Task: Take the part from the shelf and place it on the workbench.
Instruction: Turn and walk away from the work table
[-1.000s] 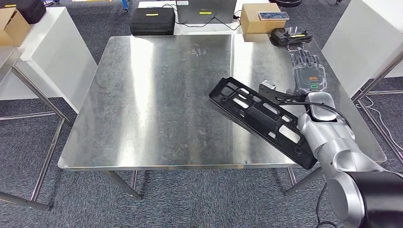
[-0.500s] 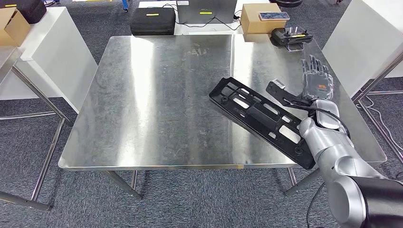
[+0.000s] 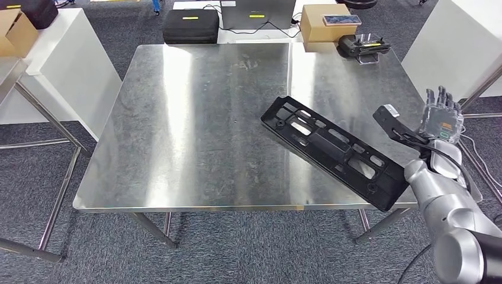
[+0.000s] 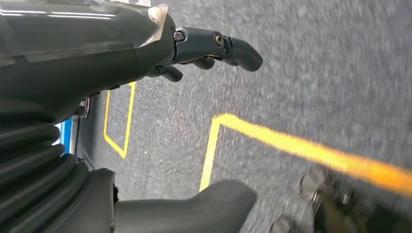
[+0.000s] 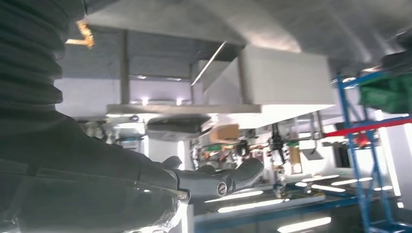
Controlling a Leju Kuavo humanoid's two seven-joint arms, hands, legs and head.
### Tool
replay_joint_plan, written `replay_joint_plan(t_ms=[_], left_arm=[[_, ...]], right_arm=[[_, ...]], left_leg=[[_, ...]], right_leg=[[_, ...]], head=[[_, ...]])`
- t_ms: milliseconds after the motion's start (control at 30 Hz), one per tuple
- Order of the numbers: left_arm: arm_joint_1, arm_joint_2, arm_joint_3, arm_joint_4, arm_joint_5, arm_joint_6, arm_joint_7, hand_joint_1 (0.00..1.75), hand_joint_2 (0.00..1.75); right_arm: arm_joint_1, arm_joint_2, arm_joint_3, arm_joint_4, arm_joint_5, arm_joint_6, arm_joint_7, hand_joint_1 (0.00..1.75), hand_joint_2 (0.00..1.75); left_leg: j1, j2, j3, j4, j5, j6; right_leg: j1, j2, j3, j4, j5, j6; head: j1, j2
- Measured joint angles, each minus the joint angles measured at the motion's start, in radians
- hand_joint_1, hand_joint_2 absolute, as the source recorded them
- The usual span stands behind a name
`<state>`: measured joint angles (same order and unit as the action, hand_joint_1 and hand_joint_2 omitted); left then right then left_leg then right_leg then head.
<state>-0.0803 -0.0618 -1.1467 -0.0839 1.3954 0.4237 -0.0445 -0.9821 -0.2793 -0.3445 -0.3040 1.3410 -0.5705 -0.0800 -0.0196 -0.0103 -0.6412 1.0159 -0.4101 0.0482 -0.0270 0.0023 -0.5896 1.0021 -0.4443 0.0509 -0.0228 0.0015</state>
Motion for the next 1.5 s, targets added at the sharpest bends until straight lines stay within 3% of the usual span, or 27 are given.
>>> replay_joint_plan(t_ms=[33, 433, 567, 700, 900, 1033, 1133, 1333, 1500], left_arm=[[0.0, -0.003, -0.011, 0.0, -0.006, -0.012, 0.0, 0.0, 1.75], [0.0, -0.032, -0.132, -0.01, -0.069, -0.113, -0.023, 0.0, 1.75], [0.0, -0.043, -0.152, -0.012, -0.073, -0.113, -0.027, 0.0, 0.0], [0.0, -0.047, -0.168, -0.013, -0.075, -0.152, -0.011, 0.0, 0.0], [0.003, -0.05, -0.201, -0.013, -0.092, -0.229, 0.045, 0.0, 0.0], [0.004, -0.053, -0.226, -0.015, -0.106, -0.254, 0.061, 0.0, 0.0], [0.005, -0.054, -0.243, -0.015, -0.11, -0.265, 0.064, 0.0, 0.0], [0.005, -0.055, -0.266, -0.016, -0.106, -0.287, 0.059, 0.0, 0.0], [0.005, -0.058, -0.28, -0.017, -0.1, -0.3, 0.048, 0.0, 0.0]], right_arm=[[0.005, -0.013, -0.004, 0.0, -0.001, -0.001, -0.003, 0.0, 1.75], [0.097, -0.159, -0.063, 0.0, -0.069, -0.037, -0.087, 0.0, 1.75], [0.167, -0.207, -0.101, -0.006, -0.132, -0.045, -0.141, 0.0, 1.75], [0.263, -0.261, -0.144, -0.027, -0.202, -0.046, -0.175, 0.0, 1.75], [0.508, -0.354, -0.268, -0.085, -0.385, -0.043, -0.245, 0.0, 1.75], [0.702, -0.397, -0.378, -0.144, -0.459, -0.02, -0.255, 0.0, 1.75], [0.837, -0.414, -0.505, -0.206, -0.444, 0.038, -0.264, 0.0, 1.75], [0.983, -0.368, -0.816, -0.424, -0.253, 0.242, -0.232, 0.0, 1.75], [1.003, -0.23, -1.037, -0.652, -0.172, 0.354, -0.197, 0.0, 1.75]], left_leg=[[0.0, 0.0, 0.0, 0.0, 0.0, 0.001], [0.0, -0.002, 0.0, 0.0, -0.002, 0.003], [-0.001, -0.005, 0.0, 0.0, -0.003, 0.004], [-0.002, -0.008, 0.0, 0.0, -0.004, 0.006], [-0.004, -0.018, 0.0, 0.001, -0.007, 0.011], [-0.005, -0.022, 0.001, 0.001, -0.009, 0.014], [-0.007, -0.023, 0.001, 0.001, -0.011, 0.016], [-0.008, -0.02, 0.004, 0.0, -0.013, 0.017], [-0.008, -0.019, 0.01, 0.0, -0.017, 0.02]], right_leg=[[0.0, 0.0, 0.0, 0.0, 0.0, 0.0], [0.0, -0.002, 0.001, -0.001, -0.001, 0.001], [-0.001, -0.003, 0.002, -0.001, -0.002, 0.003], [-0.002, -0.007, 0.002, -0.002, -0.003, 0.005], [-0.003, -0.017, 0.007, -0.003, -0.008, 0.012], [-0.005, -0.019, 0.008, -0.004, -0.011, 0.016], [-0.005, -0.02, 0.01, -0.004, -0.012, 0.017], [-0.007, -0.017, 0.009, -0.004, -0.013, 0.017], [-0.007, -0.017, 0.006, -0.005, -0.017, 0.018]], head=[[0.0, 0.0], [0.0, 0.0], [0.0, 0.0], [-0.001, 0.0], [0.0, 0.0], [0.0, 0.0], [0.0, 0.0], [0.0, 0.0], [0.0, 0.0]])
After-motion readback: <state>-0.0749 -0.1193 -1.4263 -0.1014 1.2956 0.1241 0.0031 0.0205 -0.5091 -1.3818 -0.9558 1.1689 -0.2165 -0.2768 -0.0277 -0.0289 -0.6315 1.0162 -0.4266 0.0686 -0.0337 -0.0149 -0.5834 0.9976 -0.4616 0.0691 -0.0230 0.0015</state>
